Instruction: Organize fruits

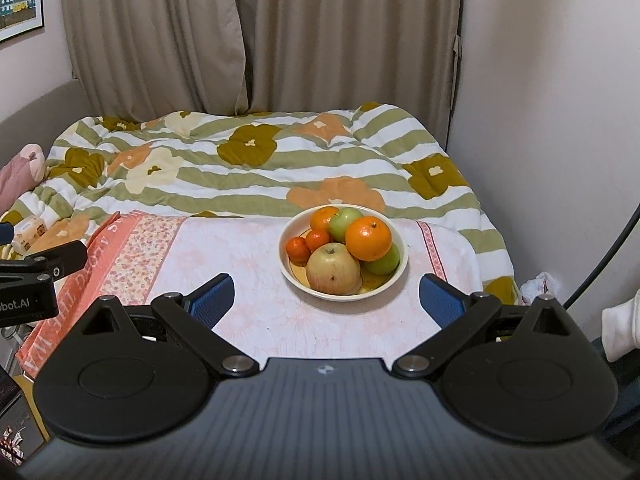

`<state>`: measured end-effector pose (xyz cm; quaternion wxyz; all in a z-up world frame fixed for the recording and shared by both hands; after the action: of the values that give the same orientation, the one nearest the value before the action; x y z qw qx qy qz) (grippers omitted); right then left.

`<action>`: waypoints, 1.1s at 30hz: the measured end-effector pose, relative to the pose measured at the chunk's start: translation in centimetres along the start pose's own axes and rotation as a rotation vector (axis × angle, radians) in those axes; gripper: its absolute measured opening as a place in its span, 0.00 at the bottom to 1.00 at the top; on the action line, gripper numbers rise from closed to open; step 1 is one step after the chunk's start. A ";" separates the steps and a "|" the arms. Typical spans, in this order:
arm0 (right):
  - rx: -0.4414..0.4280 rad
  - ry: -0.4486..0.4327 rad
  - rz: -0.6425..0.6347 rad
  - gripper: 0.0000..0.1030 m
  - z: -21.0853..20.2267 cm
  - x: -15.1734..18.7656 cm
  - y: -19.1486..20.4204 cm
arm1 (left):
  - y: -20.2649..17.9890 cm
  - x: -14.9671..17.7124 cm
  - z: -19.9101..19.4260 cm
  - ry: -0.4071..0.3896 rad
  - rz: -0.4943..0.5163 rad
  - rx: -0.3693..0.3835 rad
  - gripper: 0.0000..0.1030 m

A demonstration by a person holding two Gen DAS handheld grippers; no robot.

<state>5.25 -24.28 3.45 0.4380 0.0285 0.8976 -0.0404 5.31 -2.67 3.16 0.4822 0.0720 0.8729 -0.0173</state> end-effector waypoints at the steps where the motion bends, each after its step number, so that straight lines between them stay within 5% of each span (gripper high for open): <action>1: 0.001 0.001 0.001 1.00 0.0 0.0 0.0 | 0.0 0.0 0.0 0.000 0.002 0.000 1.00; 33: -0.004 0.015 0.016 1.00 0.0 0.4 0.4 | 1.1 0.5 0.4 0.022 -0.022 0.031 1.00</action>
<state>5.07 -23.84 3.07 0.4315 0.0353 0.9007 -0.0350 5.53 -1.62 2.55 0.4713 0.0700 0.8785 -0.0353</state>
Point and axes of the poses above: each gripper's, at about its wrist camera, not at the fingertips, and z roughly the way its jaws point, y to its left, x to its underside, the point moved 4 cm from there along z, roughly the way its jaws point, and after that the axes turned 6 degrees about x, right-handed, at the moved point
